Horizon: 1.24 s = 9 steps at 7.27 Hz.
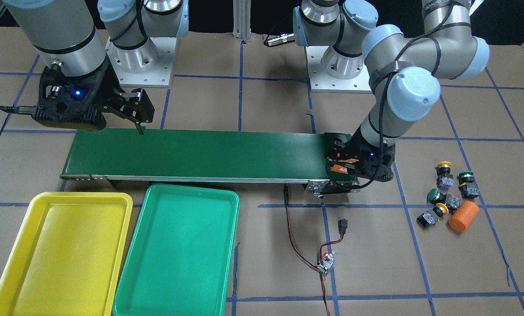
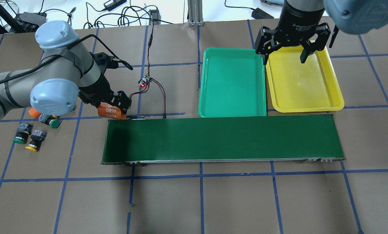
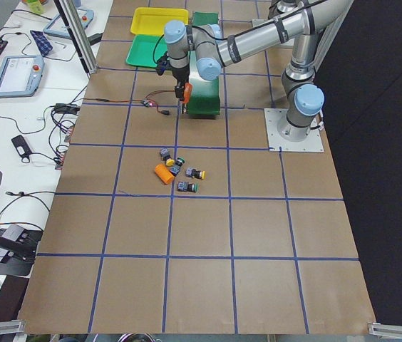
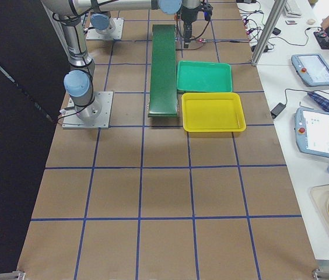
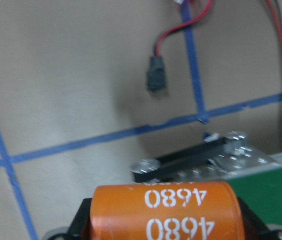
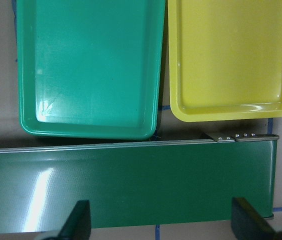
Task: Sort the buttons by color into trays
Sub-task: 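Carry the orange cylinder onto the conveyor belt and release it, then return the left gripper to the pile and grasp another orange cylinder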
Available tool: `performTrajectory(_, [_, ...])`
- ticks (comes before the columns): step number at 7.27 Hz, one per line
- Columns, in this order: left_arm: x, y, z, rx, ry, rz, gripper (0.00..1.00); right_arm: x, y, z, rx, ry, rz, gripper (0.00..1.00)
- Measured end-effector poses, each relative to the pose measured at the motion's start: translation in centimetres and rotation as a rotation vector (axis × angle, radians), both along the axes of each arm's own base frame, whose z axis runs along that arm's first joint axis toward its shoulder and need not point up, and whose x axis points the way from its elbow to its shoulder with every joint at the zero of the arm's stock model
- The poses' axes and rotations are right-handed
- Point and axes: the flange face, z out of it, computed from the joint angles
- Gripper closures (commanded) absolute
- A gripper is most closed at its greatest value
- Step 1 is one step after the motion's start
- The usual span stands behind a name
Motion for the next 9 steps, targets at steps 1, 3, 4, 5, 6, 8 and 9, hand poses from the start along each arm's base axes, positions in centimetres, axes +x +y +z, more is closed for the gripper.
performTrajectory(1, [-1.2,1.9,-0.8,0.02,-0.005,0.035,0.85,0.0,0.0,0.0,0.0,0.0,0.0,0.0])
performTrajectory(3, [-2.2,3.4,-2.4,0.054,-0.012,0.085,0.07,0.0,0.0,0.0,0.0,0.0,0.0,0.0])
performTrajectory(4, [-2.4,3.5,-3.0,0.065,-0.014,0.094,0.0,0.0,0.0,0.0,0.0,0.0,-0.001,0.0])
performTrajectory(5, [-2.6,3.5,-3.0,0.066,-0.014,0.094,0.0,0.0,0.0,0.0,0.0,0.0,0.0,0.0])
performTrajectory(6, [-2.7,3.4,-2.4,0.053,-0.013,0.089,0.0,0.0,0.0,0.0,0.0,0.0,0.0,0.0])
performTrajectory(8, [-2.2,2.8,-0.6,0.02,-0.014,0.091,0.0,0.0,0.0,0.0,0.0,0.0,0.0,0.0])
performTrajectory(9, [-1.2,1.5,0.7,-0.007,-0.016,0.102,0.0,0.0,0.0,0.0,0.0,0.0,0.0,0.0])
